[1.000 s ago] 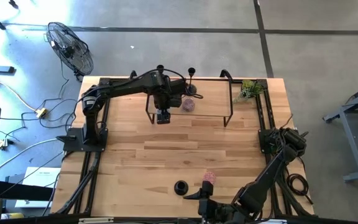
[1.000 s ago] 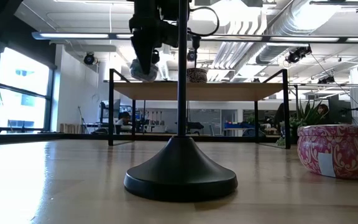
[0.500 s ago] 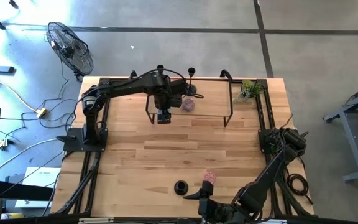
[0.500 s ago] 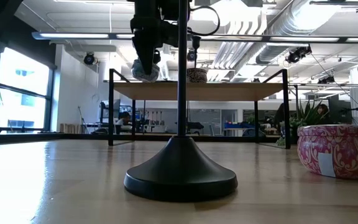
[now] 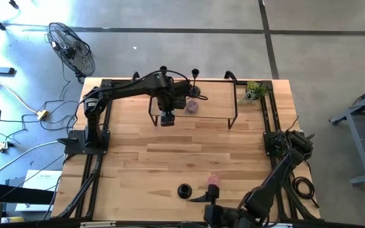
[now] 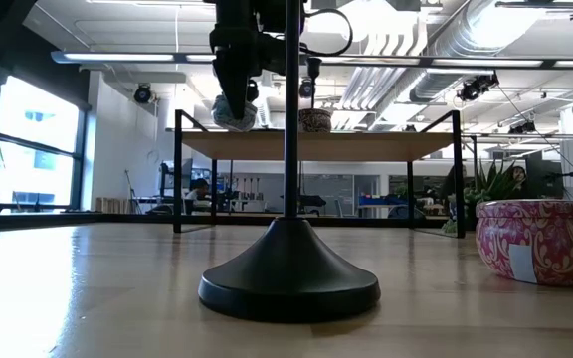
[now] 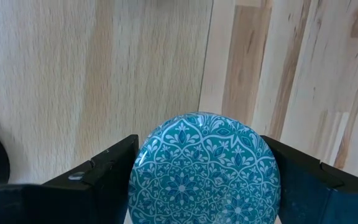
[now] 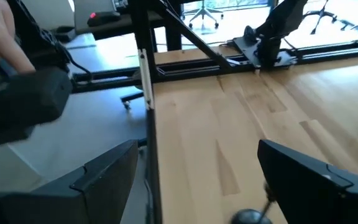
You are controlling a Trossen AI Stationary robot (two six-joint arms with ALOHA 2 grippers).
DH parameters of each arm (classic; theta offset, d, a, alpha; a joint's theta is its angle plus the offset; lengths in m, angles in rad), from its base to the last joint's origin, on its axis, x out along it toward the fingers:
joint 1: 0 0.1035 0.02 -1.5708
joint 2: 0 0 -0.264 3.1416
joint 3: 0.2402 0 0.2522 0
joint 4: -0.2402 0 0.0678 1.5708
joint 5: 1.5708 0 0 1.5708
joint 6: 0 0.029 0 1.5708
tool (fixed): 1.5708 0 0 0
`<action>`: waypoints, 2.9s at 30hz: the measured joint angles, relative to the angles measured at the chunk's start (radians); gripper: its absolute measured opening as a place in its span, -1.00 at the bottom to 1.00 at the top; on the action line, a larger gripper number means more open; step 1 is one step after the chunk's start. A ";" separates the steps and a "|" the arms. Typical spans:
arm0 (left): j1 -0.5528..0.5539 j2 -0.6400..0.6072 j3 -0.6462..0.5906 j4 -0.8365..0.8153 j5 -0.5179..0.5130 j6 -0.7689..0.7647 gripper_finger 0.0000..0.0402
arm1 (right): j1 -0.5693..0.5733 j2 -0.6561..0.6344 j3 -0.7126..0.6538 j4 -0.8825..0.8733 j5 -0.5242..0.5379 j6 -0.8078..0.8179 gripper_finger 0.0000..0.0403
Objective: Pick & Place candle stick holders
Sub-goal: Put the blue scented candle on the shelf
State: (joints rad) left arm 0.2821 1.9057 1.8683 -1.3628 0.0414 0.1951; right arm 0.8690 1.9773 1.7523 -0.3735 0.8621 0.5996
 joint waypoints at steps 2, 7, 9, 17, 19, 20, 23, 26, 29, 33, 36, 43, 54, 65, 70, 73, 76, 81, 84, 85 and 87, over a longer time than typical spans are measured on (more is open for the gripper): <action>0.000 0.000 0.000 0.000 0.000 0.001 0.44 | 0.016 -0.001 0.000 -0.019 0.036 0.002 0.63; 0.000 0.000 0.000 0.000 0.000 0.004 0.44 | 0.070 -0.012 0.000 -0.060 0.195 0.002 0.63; 0.000 0.000 0.000 0.000 0.001 0.006 0.44 | 0.092 -0.020 0.001 -0.072 0.263 0.002 0.63; 0.000 0.001 0.000 0.002 0.002 0.007 0.44 | 0.156 -0.040 0.001 -0.078 0.434 0.001 0.63; 0.000 0.001 0.000 0.002 0.002 0.007 0.44 | 0.164 -0.040 0.001 -0.080 0.455 0.001 0.63; 0.000 0.001 0.000 0.002 0.002 0.007 0.44 | 0.167 -0.040 0.001 -0.080 0.462 0.001 0.63; 0.000 0.001 0.000 0.004 0.002 0.007 0.44 | 0.173 -0.040 0.001 -0.080 0.477 0.001 0.63; 0.000 0.001 0.000 0.008 0.002 0.010 0.44 | 0.173 -0.040 0.001 -0.080 0.486 0.002 0.63; 0.000 0.001 0.000 0.011 0.001 0.010 0.44 | 0.172 -0.040 0.001 -0.081 0.486 0.002 0.63; 0.000 0.001 0.000 0.018 0.001 0.011 0.44 | 0.172 -0.040 0.001 -0.080 0.486 0.004 0.63; 0.000 0.001 0.000 0.018 0.001 0.011 0.44 | 0.172 -0.040 0.001 -0.079 0.489 0.004 0.63; 0.000 0.001 0.000 0.018 0.001 0.017 0.44 | 0.178 -0.040 0.001 -0.079 0.519 0.002 0.63; 0.000 0.001 0.000 0.018 0.005 0.029 0.44 | 0.194 -0.040 0.001 -0.077 0.600 -0.037 0.63; 0.000 0.002 0.000 0.034 0.006 0.044 0.44 | 0.192 -0.040 0.001 -0.077 0.658 -0.125 0.63; 0.000 0.002 0.000 0.033 -0.007 0.044 0.44 | 0.192 -0.040 0.001 -0.077 0.656 -0.163 0.63; -0.001 0.002 0.000 0.034 -0.024 0.044 0.44 | 0.192 -0.040 0.001 -0.078 0.652 -0.181 0.63; 0.008 0.002 0.000 0.036 -0.024 0.044 0.44 | 0.192 -0.040 0.001 -0.078 0.650 -0.182 0.63; 0.034 0.002 0.000 0.037 -0.029 0.044 0.44 | 0.191 -0.040 0.001 -0.078 0.634 -0.182 0.63; 0.056 0.002 0.000 0.038 -0.032 0.040 0.44 | 0.191 -0.040 0.001 -0.078 0.631 -0.182 0.63; 0.062 0.002 0.000 0.039 -0.031 0.037 0.44 | 0.191 -0.040 0.001 -0.078 0.631 -0.181 0.63; 0.067 0.002 0.000 0.039 -0.029 0.033 0.44 | 0.191 -0.040 0.001 -0.077 0.631 -0.181 0.63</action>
State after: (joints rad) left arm 0.3489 1.9072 1.8683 -1.3239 0.0123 0.2280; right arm 1.0599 1.9369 1.7531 -0.4509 1.4927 0.4191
